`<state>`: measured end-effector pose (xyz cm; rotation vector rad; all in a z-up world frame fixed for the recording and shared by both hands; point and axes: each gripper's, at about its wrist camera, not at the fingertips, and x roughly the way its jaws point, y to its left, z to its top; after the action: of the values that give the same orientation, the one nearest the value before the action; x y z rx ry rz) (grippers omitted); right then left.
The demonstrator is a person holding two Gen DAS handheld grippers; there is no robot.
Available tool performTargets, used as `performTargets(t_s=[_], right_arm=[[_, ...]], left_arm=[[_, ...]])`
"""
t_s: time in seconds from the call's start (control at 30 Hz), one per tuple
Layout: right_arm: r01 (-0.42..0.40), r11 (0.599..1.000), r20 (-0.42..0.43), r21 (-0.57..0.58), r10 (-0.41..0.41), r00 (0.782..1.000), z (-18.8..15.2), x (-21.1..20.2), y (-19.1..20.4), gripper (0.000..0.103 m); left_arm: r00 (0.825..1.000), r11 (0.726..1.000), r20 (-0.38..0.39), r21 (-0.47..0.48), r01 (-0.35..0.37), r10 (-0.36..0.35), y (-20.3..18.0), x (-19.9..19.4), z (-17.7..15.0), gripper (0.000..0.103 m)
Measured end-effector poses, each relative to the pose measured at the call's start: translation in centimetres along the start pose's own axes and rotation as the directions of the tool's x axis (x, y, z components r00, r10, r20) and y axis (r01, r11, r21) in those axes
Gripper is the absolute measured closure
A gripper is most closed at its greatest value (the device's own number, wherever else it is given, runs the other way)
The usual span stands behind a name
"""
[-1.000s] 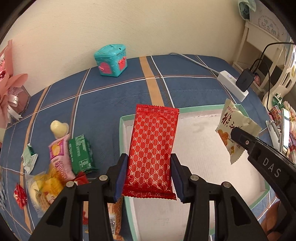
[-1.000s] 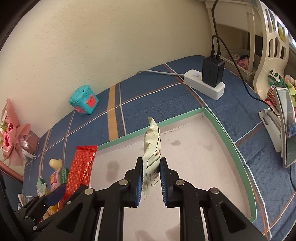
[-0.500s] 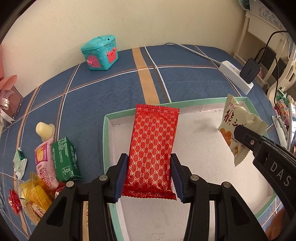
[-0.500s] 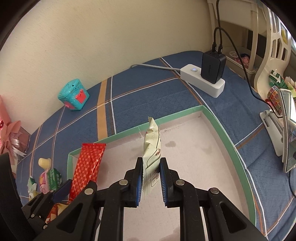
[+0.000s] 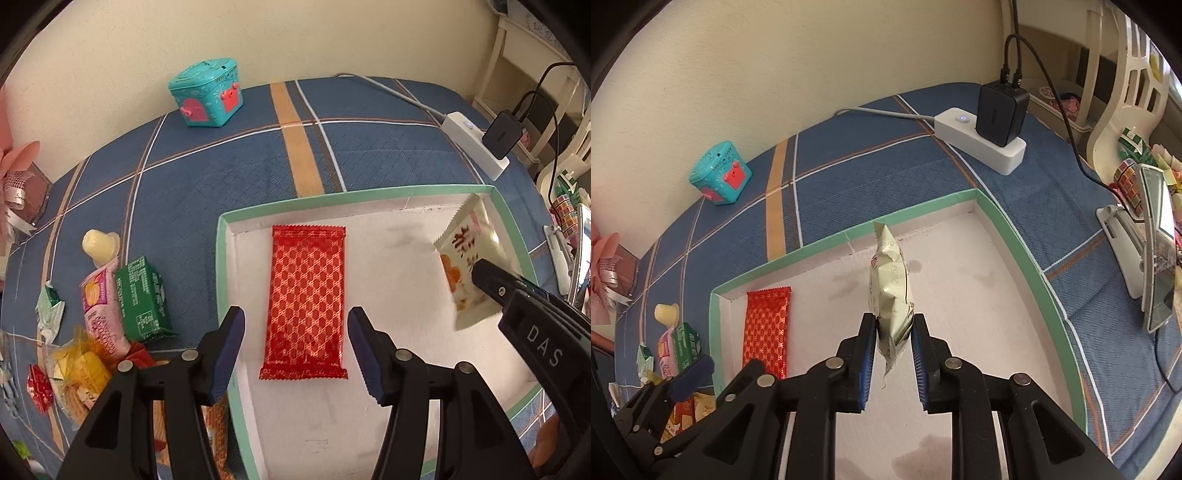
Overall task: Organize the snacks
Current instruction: 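Lower both snacks into the white tray and open both grippers, then withdraw both tools from the tray back toward the snack pile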
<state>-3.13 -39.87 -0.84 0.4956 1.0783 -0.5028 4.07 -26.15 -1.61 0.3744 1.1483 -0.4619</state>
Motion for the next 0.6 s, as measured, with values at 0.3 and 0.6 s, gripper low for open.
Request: performTargets(t_s=[0.3,0.6], right_arm=[[0.039,0.999,-0.031,0.013,-0.038,0.999,0.0,-0.4,-0.7,0.024],[0.061,0.998,-0.051,-0.008,-0.061,0.997,-0.2,0.4,-0.8,0.000]], left_arm=[[1.000,1.000,-0.008,-0.028,-0.011,0.011,1.1,-1.1,-0.2,0.032],[0.998,0.992,0.001,-0.110,-0.057,0.058,3.3,-0.2,-0.4,0.007]])
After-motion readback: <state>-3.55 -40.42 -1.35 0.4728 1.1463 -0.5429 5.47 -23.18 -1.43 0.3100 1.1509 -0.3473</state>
